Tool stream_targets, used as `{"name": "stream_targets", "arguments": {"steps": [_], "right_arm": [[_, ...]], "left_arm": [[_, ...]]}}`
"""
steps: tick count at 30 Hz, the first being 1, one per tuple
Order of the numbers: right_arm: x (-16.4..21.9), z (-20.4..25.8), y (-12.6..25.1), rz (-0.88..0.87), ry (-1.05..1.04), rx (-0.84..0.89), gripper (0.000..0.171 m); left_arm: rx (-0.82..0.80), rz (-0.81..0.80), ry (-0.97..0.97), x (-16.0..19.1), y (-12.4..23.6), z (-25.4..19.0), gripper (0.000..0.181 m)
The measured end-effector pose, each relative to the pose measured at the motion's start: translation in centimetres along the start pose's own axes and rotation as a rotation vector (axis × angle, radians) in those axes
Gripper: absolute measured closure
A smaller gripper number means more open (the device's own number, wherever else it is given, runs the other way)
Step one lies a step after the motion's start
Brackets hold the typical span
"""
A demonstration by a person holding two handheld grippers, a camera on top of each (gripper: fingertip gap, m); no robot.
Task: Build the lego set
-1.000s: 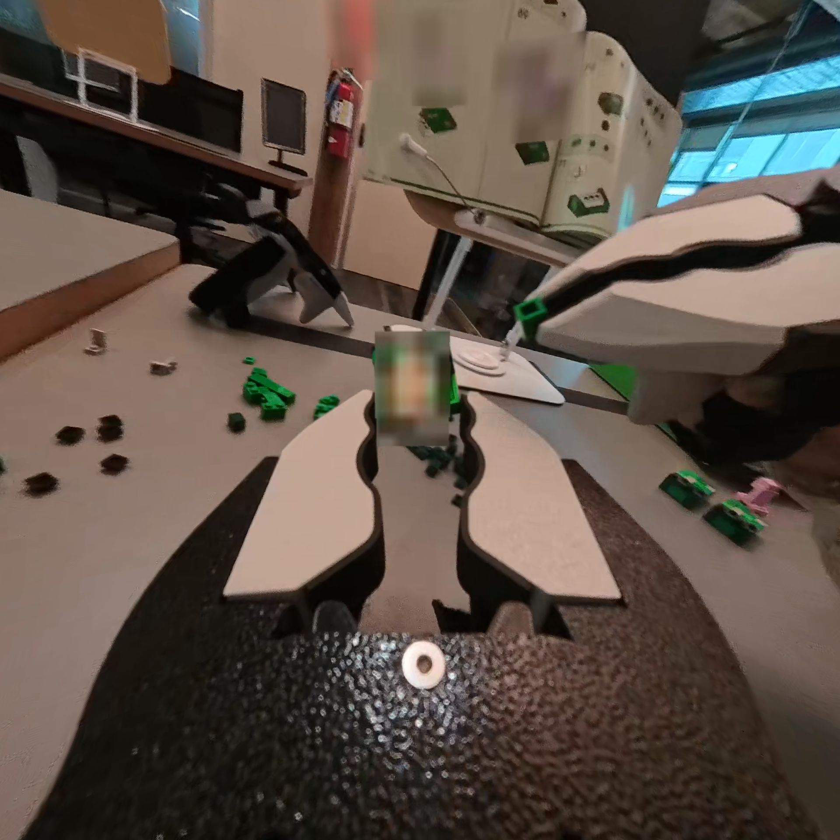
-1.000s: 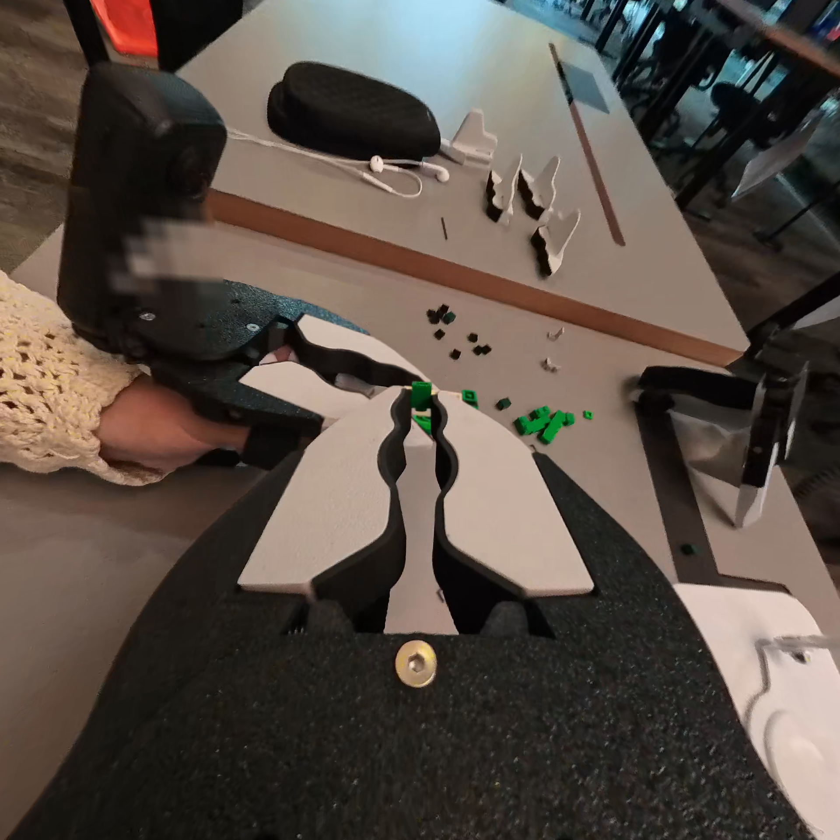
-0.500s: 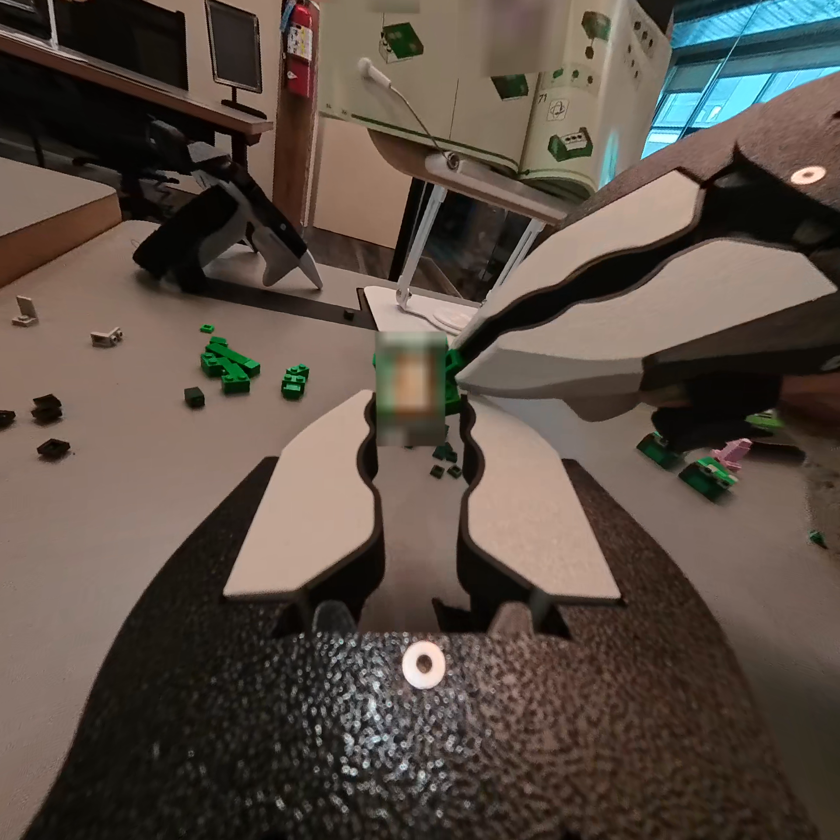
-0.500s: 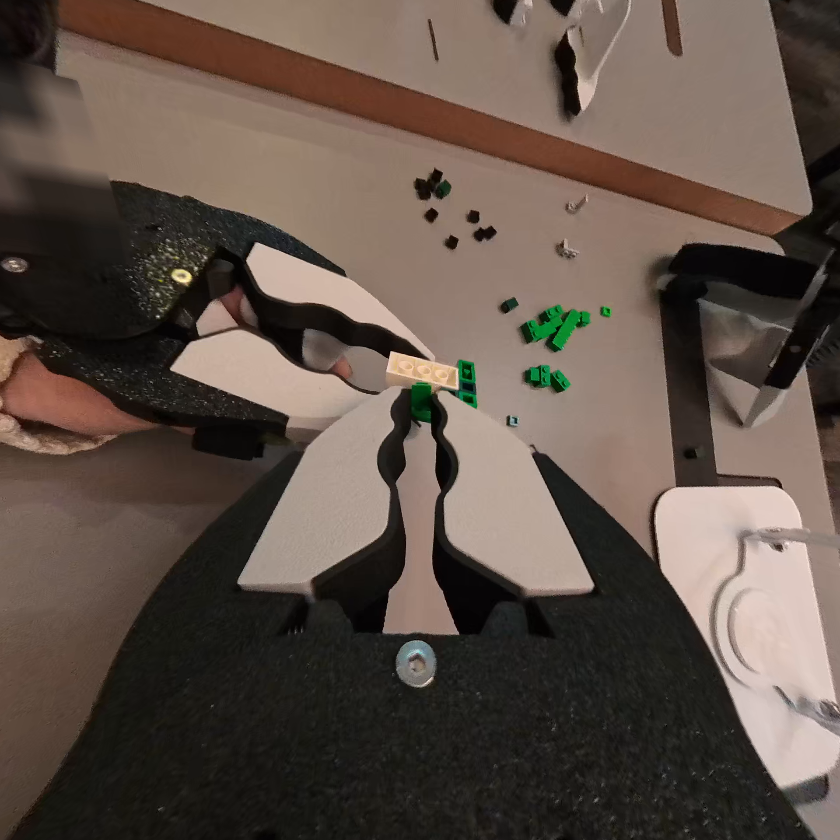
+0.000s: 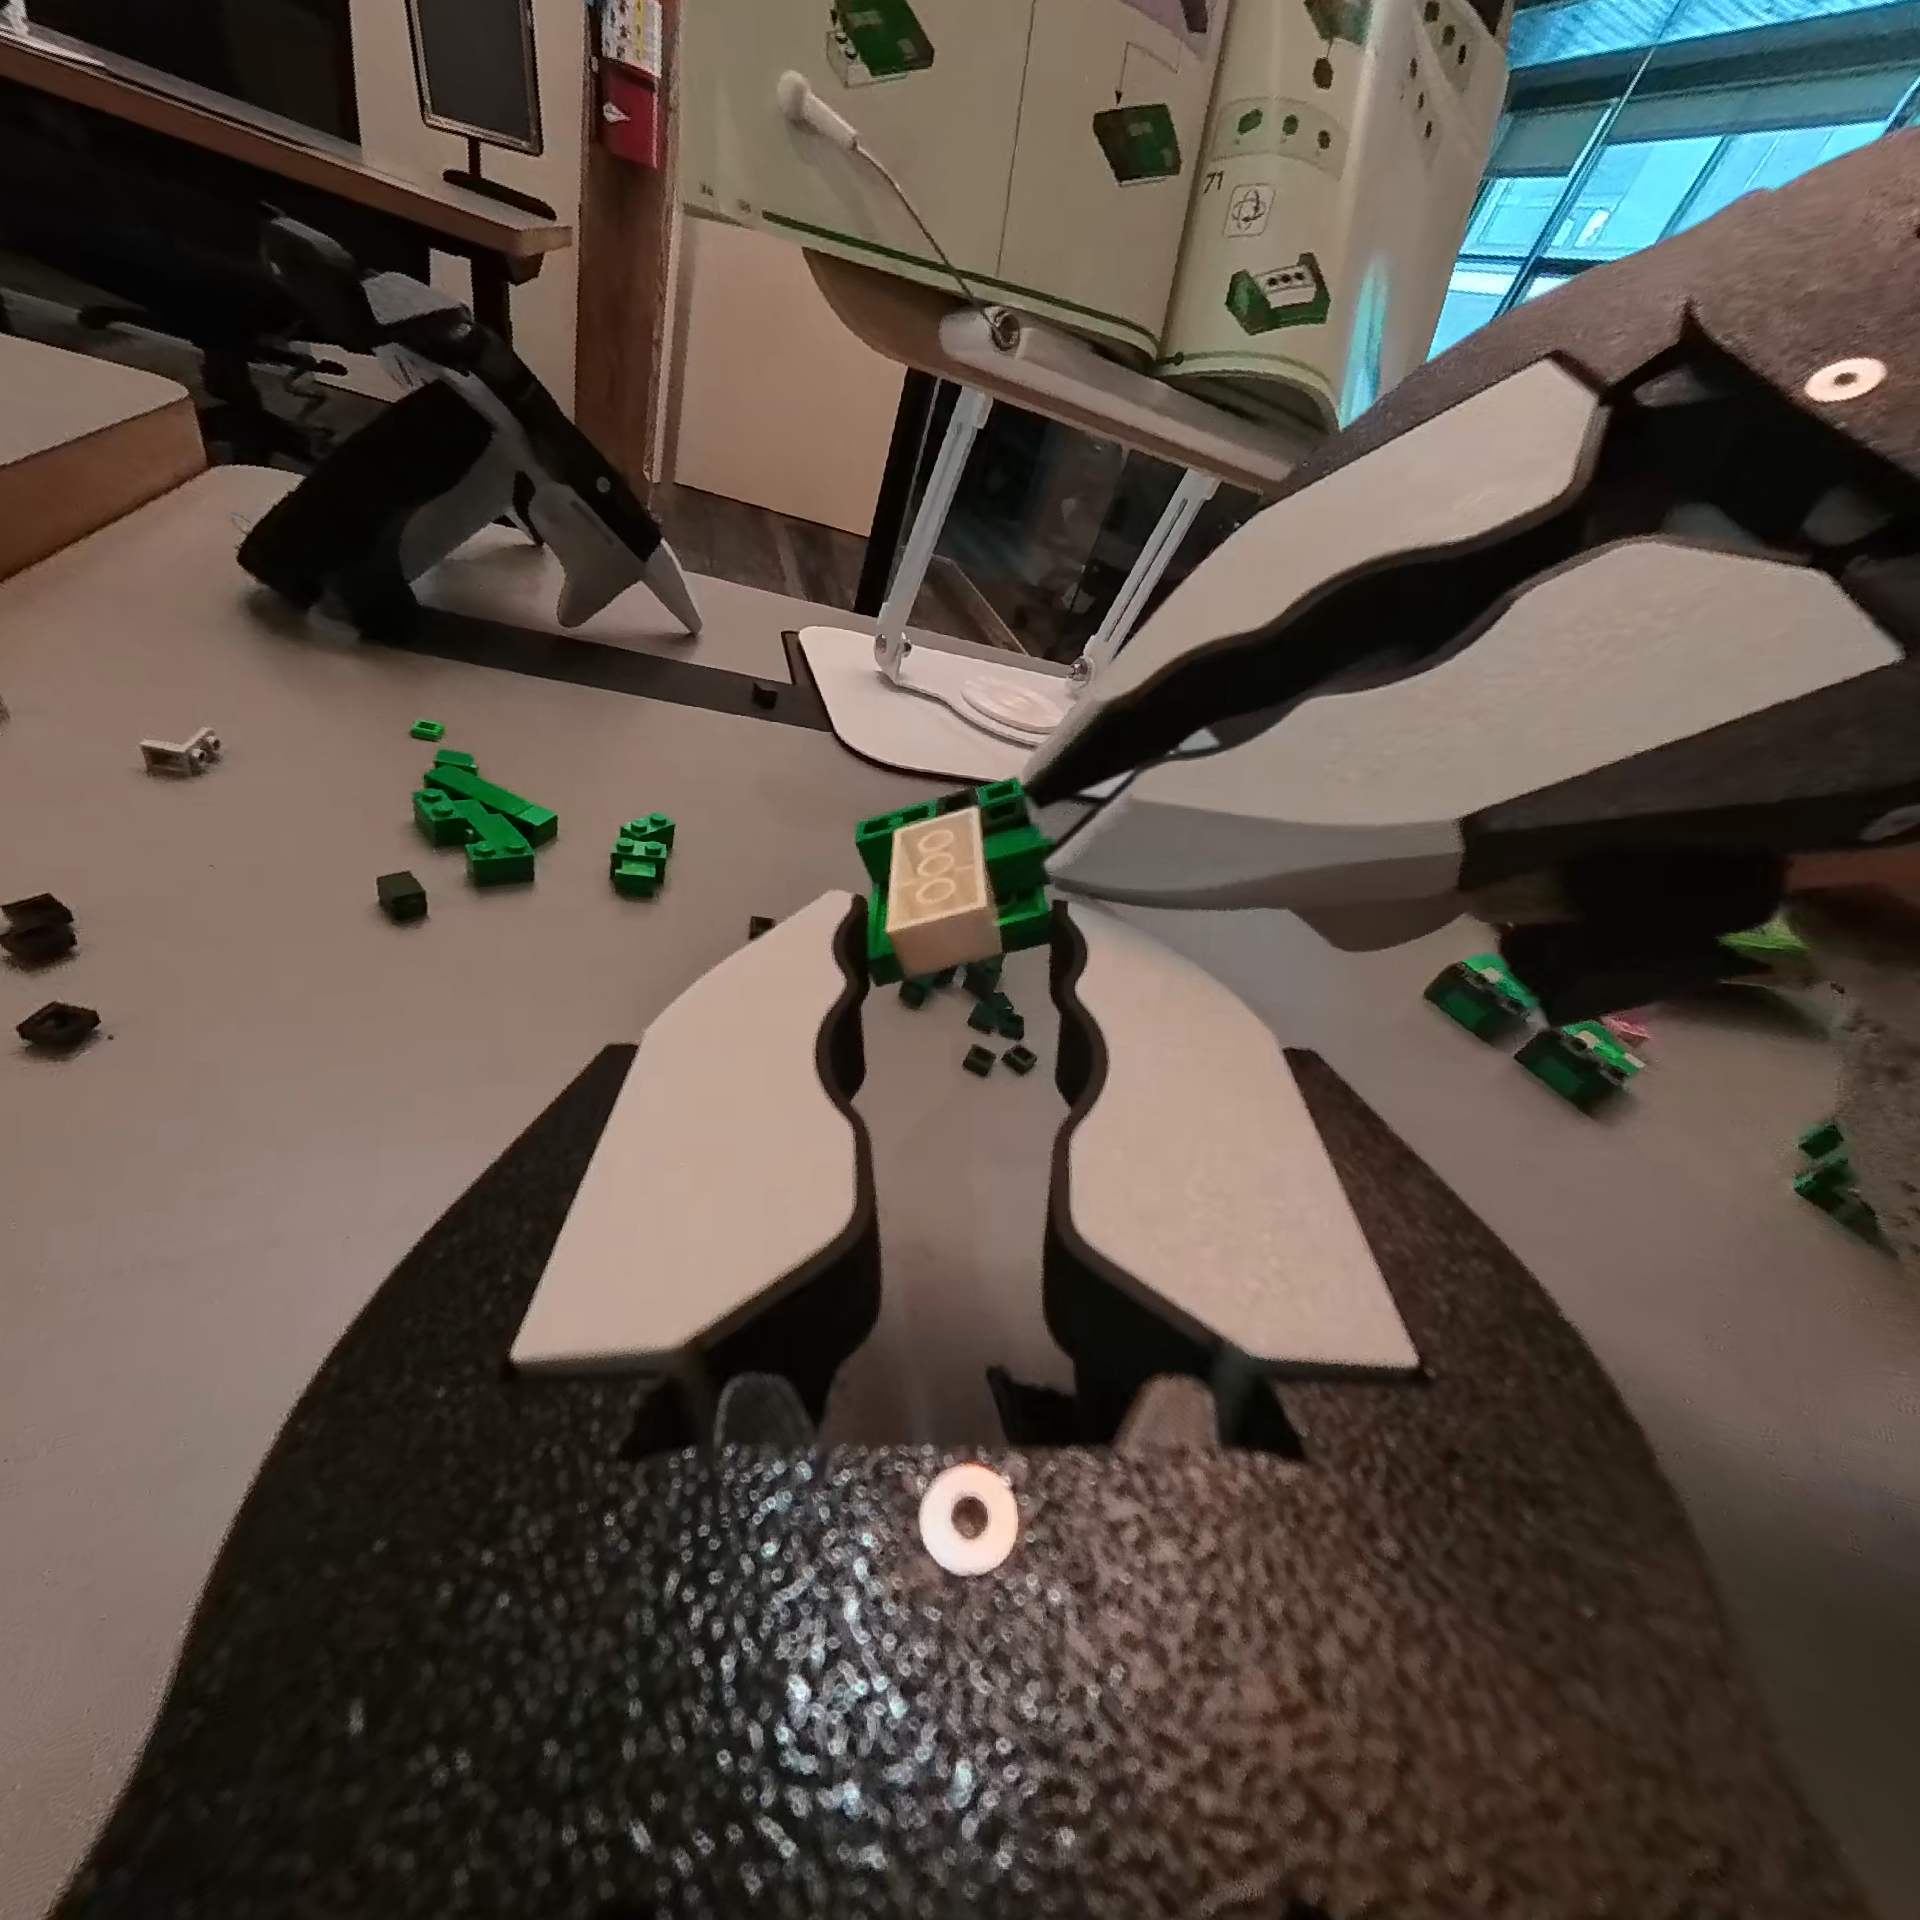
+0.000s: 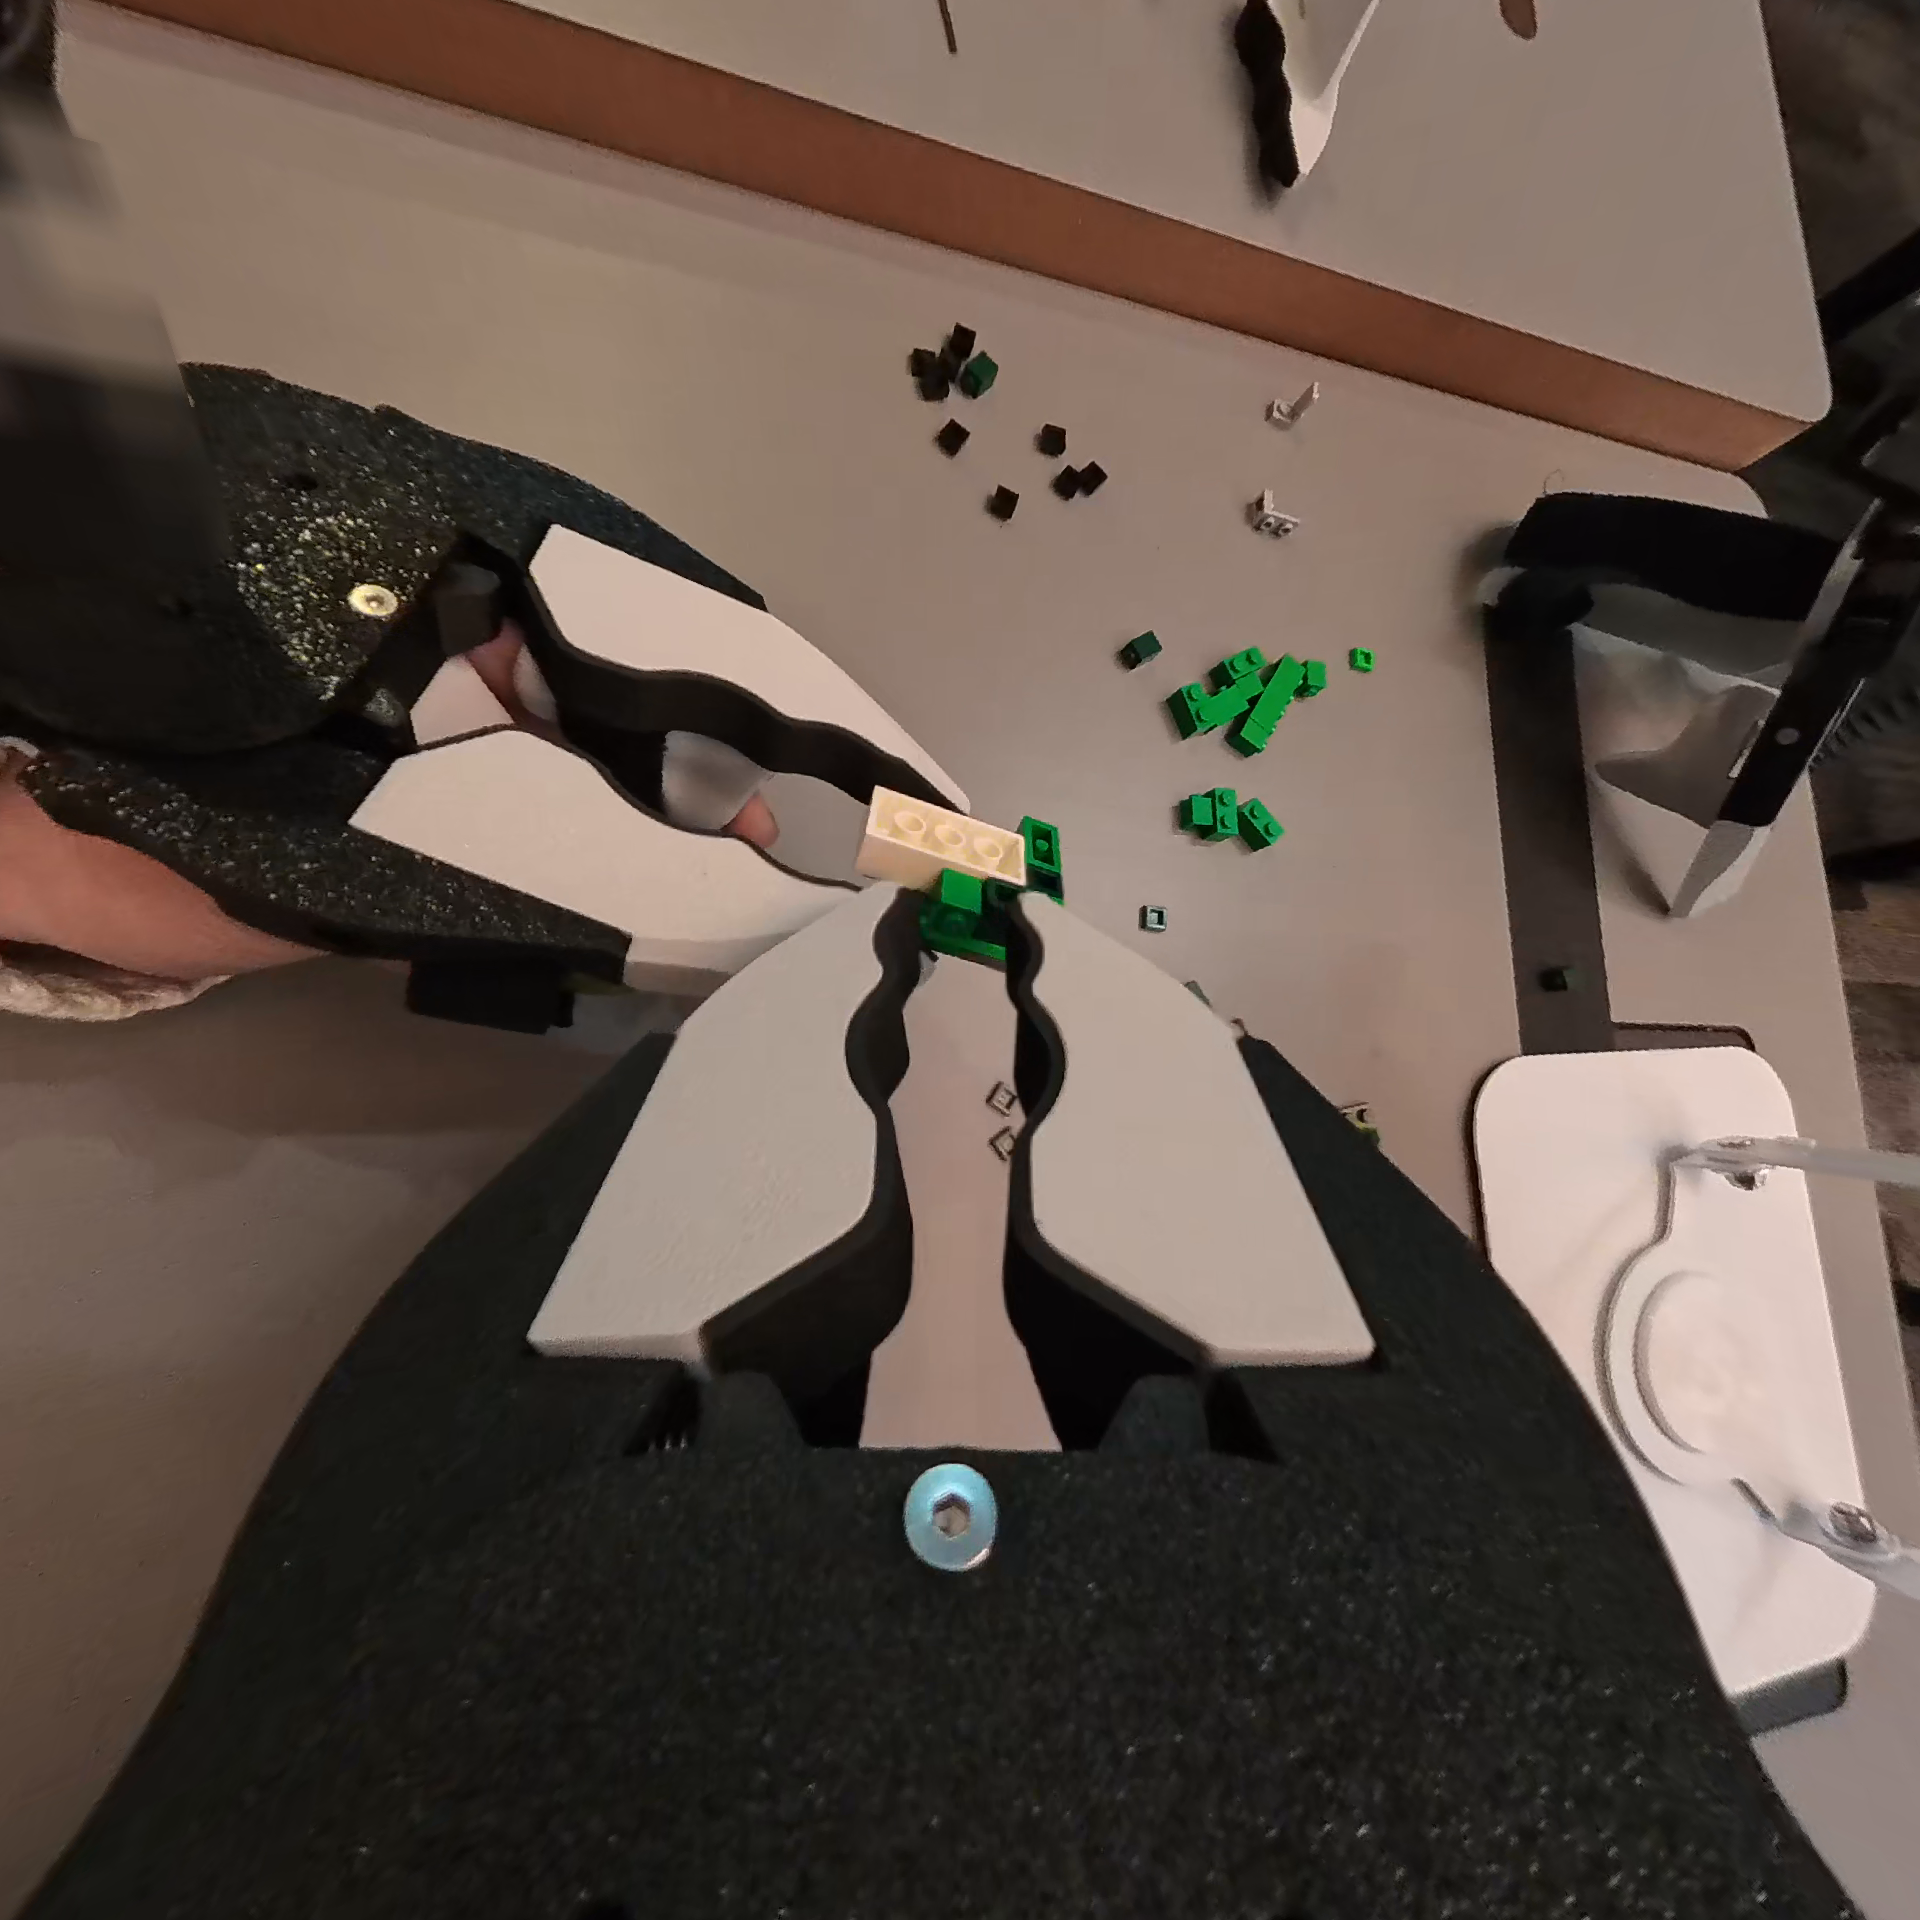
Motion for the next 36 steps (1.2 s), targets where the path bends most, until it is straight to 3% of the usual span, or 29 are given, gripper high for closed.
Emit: {"name": "stream_targets", "arguments": {"steps": [6, 13, 18, 25, 29, 33, 36], "right_arm": [[0.6, -0.4, 2.0, -0.092, 0.027, 0.000, 0.152], [2.3, 2.6, 3.3, -0.086, 0.409, 0.014, 0.146], [4.5, 4.4, 2.6, -0.010, 0.553, 0.032, 0.145], [7.8, 5.2, 0.6, 0.005, 0.216, -0.083, 0.148], [8.1, 5.7, 0.1, -0.047, 0.123, -0.106, 0.150], [7.9, 4.7, 0.1, -0.122, -0.032, -0.097, 0.151], [7.3, 3.4, 0.7, -0.277, -0.341, -0.206, 0.144]], "left_arm": [[0.037, 0.028, -0.074, 0.1, -0.1, -0.4, 0.149], [0.209, 0.177, -0.184, 1.0, -0.4, -1.1, 0.148], [0.168, 0.221, -0.541, 1.4, -0.1, -0.6, 0.148], [0.179, 0.293, -1.075, 3.4, 0.2, -0.3, 0.148], [0.205, 0.290, -1.273, 4.0, 0.6, -0.7, 0.148], [0.225, 0.270, -1.226, 3.9, 0.7, -1.1, 0.148], [0.237, 0.183, -1.100, 2.9, 0.8, -1.7, 0.148]]}}
Point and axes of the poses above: each gripper's, where its closed fingertips meet, y back along the fingers, x out of its underside, z = x × y across the jaws, the point moved 5 cm from there along y, back along the fingers, and after that the axes turned 10 degrees about y, right-handed, at the moved point
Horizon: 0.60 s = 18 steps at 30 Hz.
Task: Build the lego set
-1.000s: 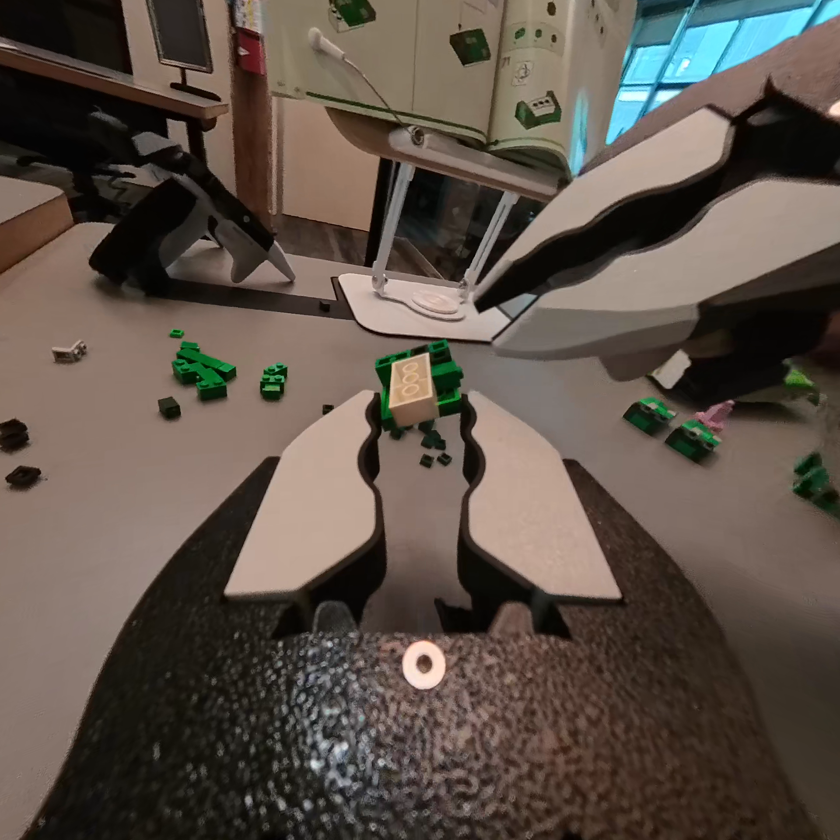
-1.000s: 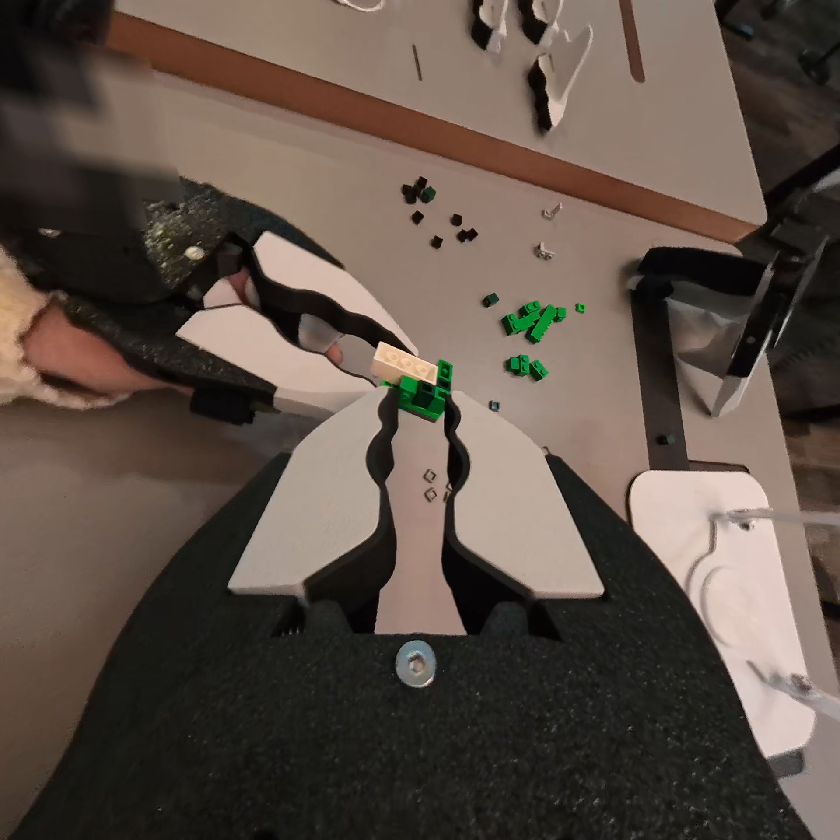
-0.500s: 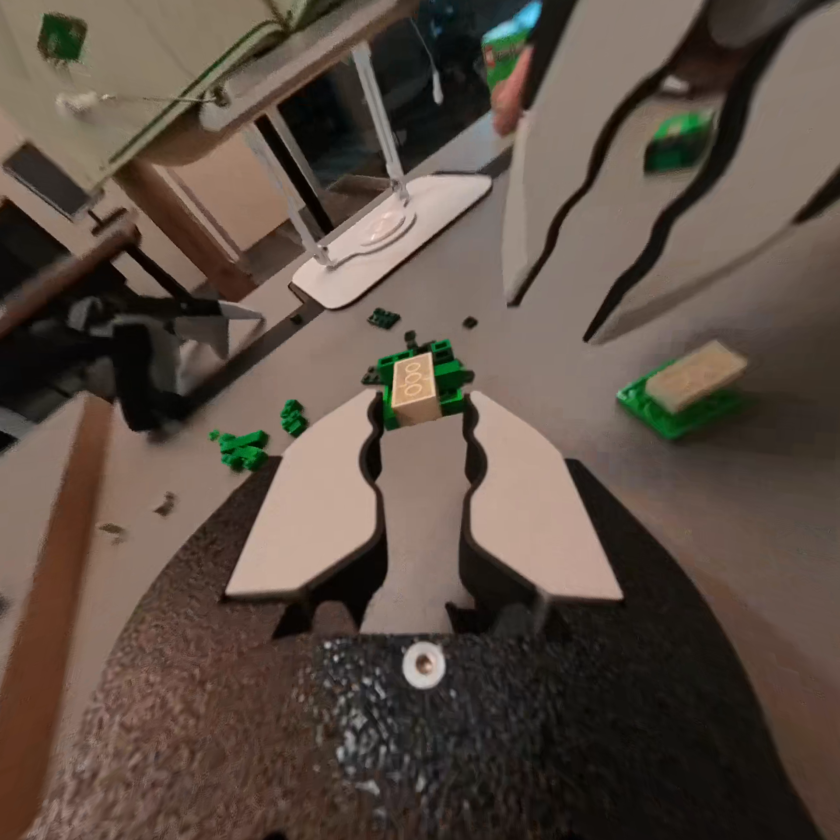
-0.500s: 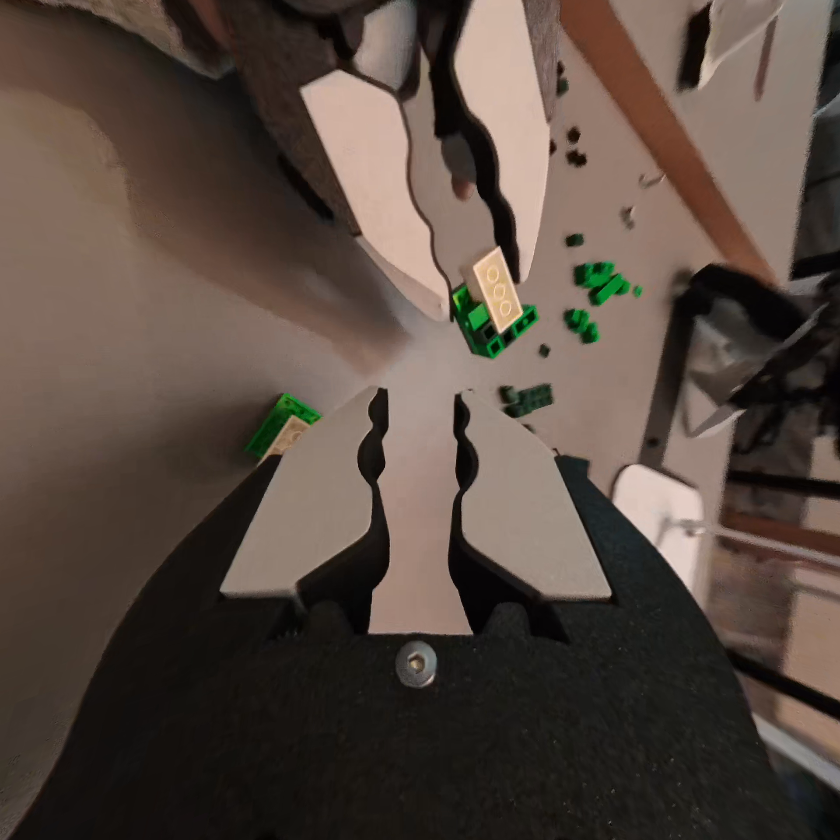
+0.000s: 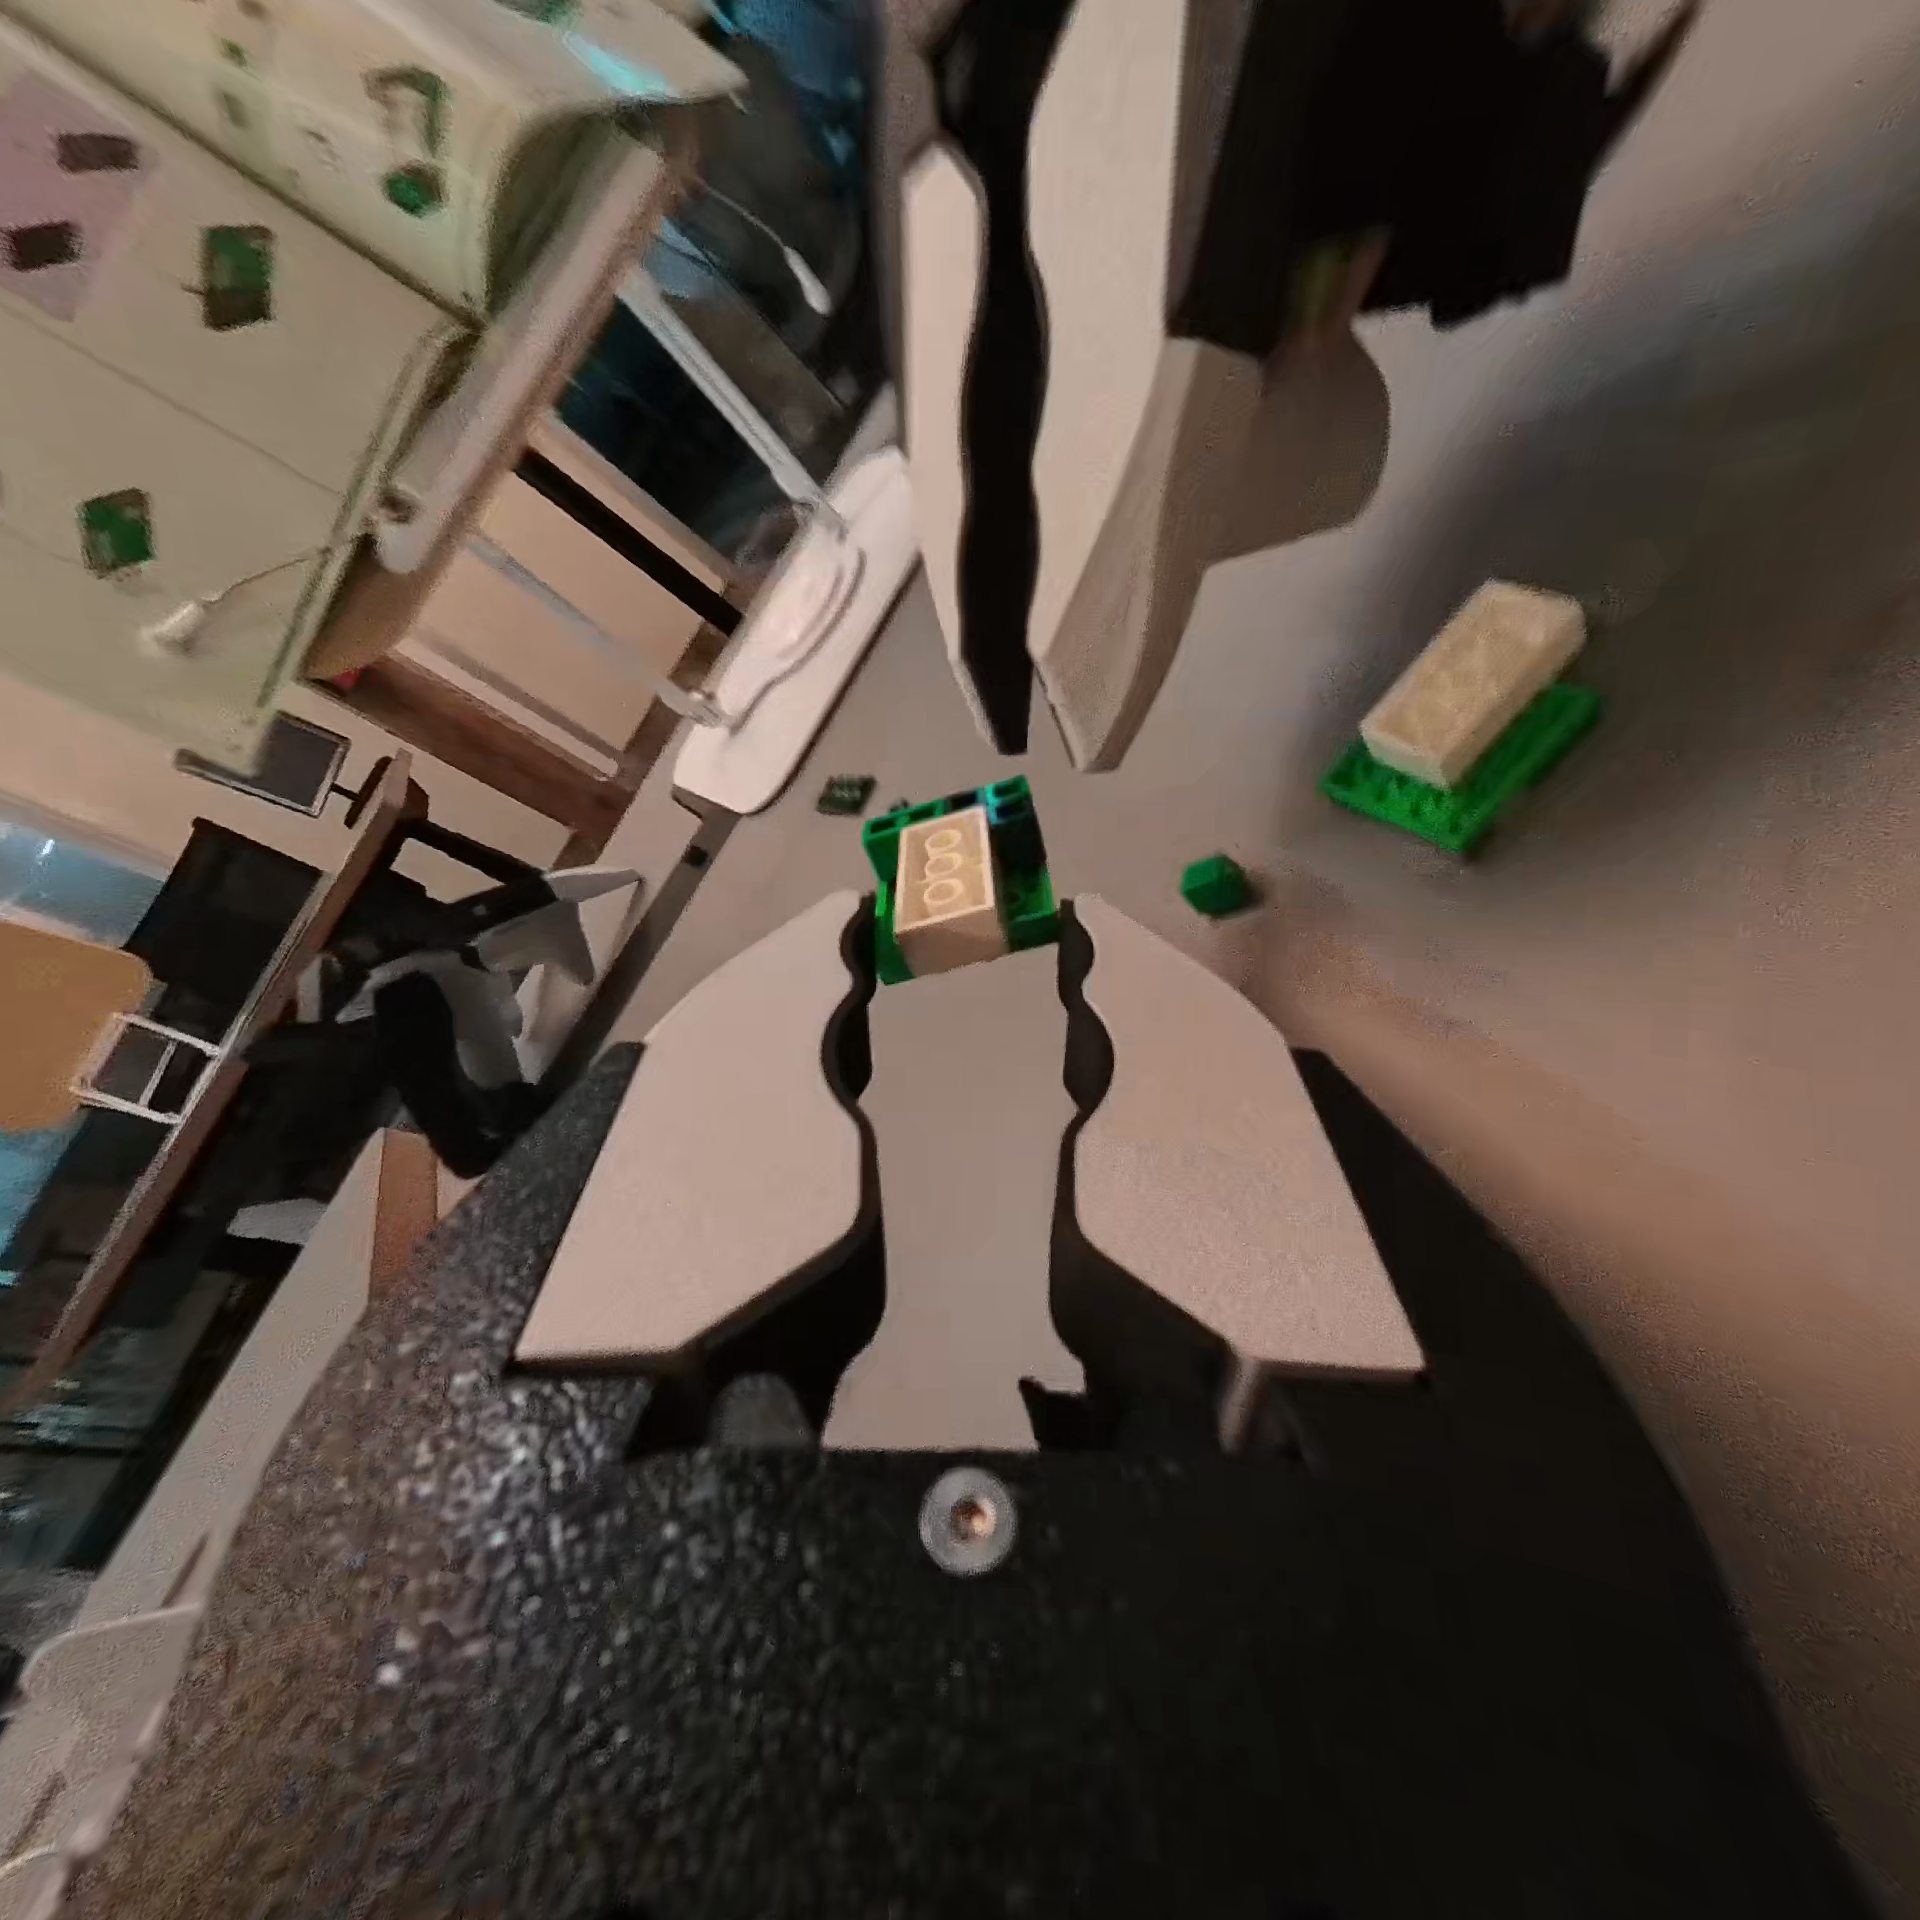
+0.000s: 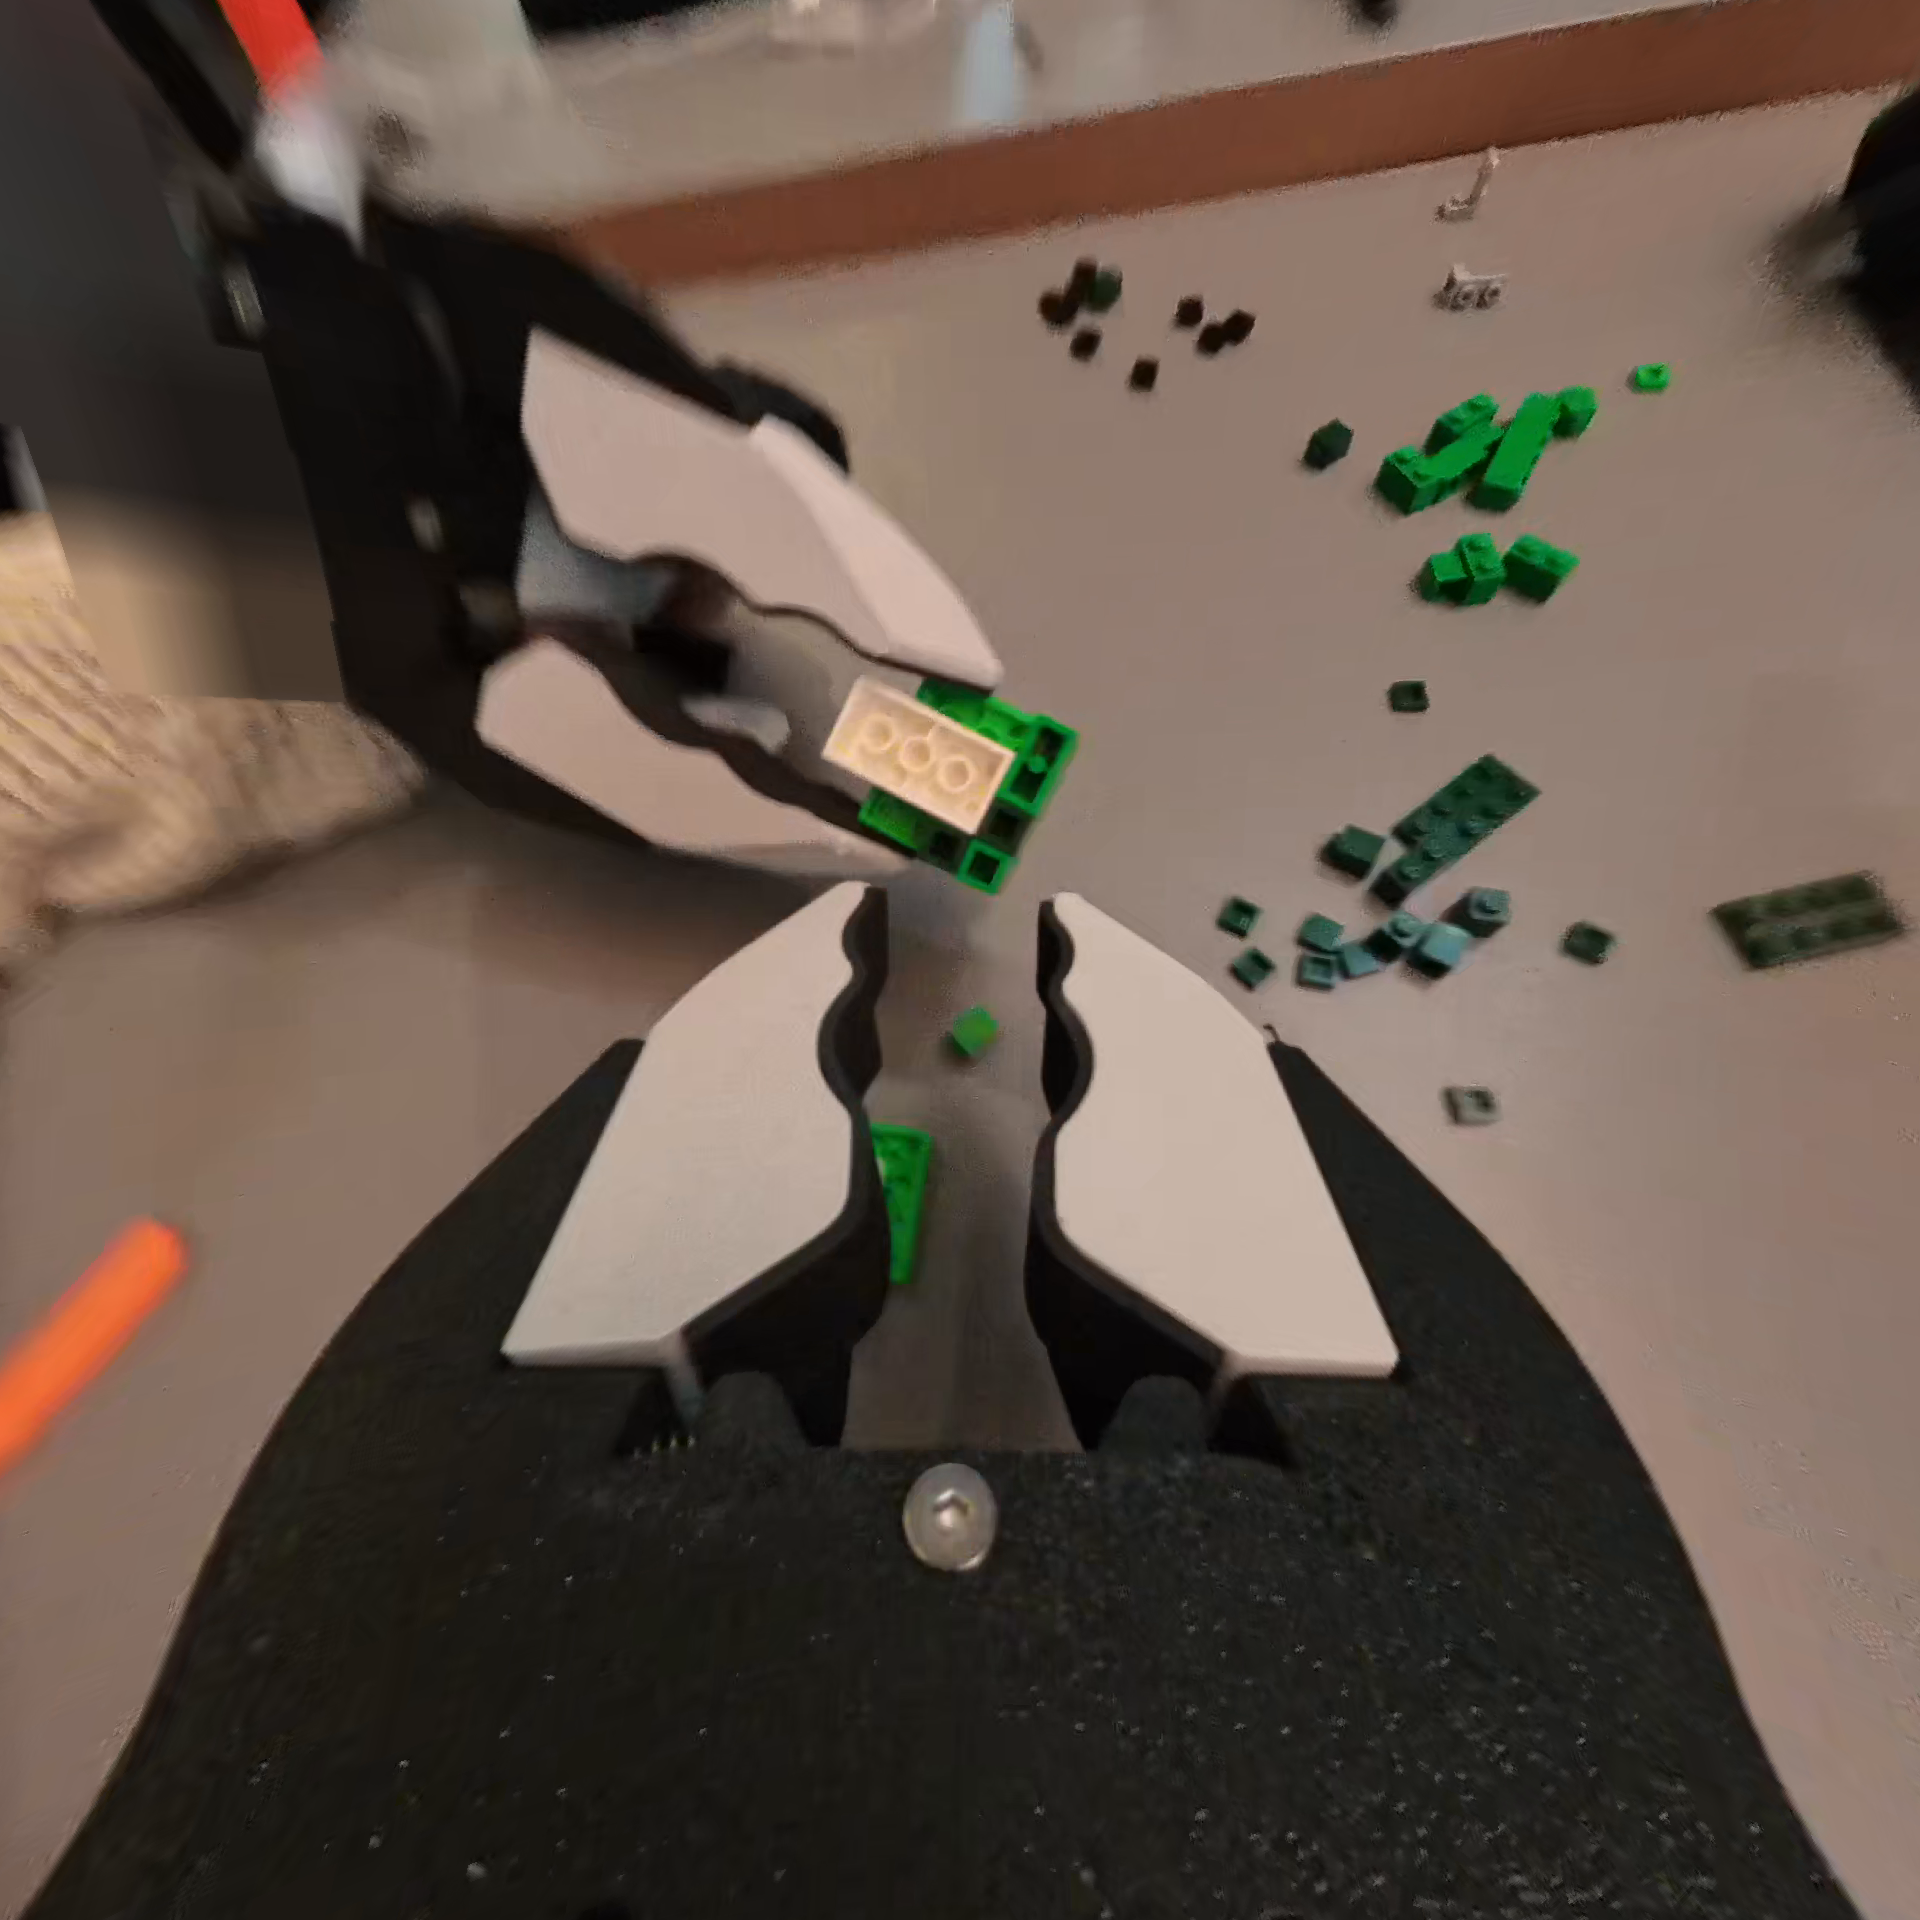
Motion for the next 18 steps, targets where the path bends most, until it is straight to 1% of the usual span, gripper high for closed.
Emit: {"name": "stream_targets", "arguments": {"steps": [3, 6, 12, 14, 15, 18], "right_arm": [[-1.2, -0.7, 0.8, -0.185, -0.255, -0.117, 0.139], [-1.9, -0.5, 0.9, -0.280, -0.376, -0.205, 0.135], [-3.1, 0.0, 0.7, -0.475, -0.615, -0.390, 0.135], [-3.1, -0.1, 0.5, -0.508, -0.675, -0.445, 0.143], [-3.0, -0.1, 0.4, -0.508, -0.683, -0.457, 0.150], [-2.9, 0.0, 0.5, -0.475, -0.682, -0.487, 0.152]], "left_arm": [[-0.065, -0.098, 0.062, -1.0, 0.5, 0.8, 0.148], [-0.085, -0.175, 0.080, -1.8, 0.9, 0.8, 0.148], [-0.096, -0.269, 0.112, -2.8, 1.3, 0.7, 0.148], [-0.094, -0.287, 0.140, -2.9, 1.4, 0.9, 0.148], [-0.089, -0.293, 0.150, -3.0, 1.5, 0.9, 0.148], [-0.060, -0.314, 0.172, -3.0, 1.5, 0.8, 0.148]]}}
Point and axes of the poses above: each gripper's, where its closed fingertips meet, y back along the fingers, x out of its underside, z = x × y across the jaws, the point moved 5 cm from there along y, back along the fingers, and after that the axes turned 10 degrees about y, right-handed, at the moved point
